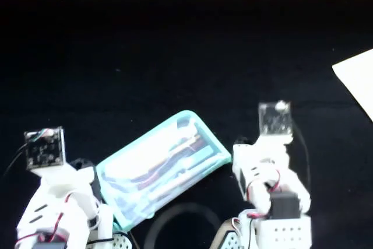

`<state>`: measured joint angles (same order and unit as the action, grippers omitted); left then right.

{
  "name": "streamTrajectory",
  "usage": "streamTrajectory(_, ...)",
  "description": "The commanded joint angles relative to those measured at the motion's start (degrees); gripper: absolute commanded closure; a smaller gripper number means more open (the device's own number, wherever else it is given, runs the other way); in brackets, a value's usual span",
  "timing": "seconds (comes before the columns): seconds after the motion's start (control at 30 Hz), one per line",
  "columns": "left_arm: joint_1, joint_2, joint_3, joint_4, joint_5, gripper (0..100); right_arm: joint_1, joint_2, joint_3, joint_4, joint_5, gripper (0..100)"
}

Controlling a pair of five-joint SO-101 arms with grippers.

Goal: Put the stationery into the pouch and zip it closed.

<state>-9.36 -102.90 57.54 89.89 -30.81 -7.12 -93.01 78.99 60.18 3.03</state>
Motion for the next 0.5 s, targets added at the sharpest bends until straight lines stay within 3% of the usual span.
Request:
streamTrajectory(0.0,-1.27,-0.92,9.89,-12.31,0.35,99,0.66,-13.67,13.32,-9.89,5.10,99.3)
streamTrajectory(0.17,-11.56,-0.92,28.53,-32.70,0.35,99,0.57,-7.96,21.49,-16.40,5.54,99.0)
streamTrajectory(0.27,-20.00,-0.92,37.23,-40.79,0.35,99,0.31,-8.48,24.40,-16.57,5.54,98.9)
streamTrajectory(0.37,-25.36,-0.92,39.52,-40.88,0.70,99,-1.27,-8.66,24.92,-12.88,5.54,98.9)
streamTrajectory(0.47,-25.80,-0.92,39.60,-38.51,0.70,99,-3.91,-8.75,24.92,-6.81,5.54,98.9)
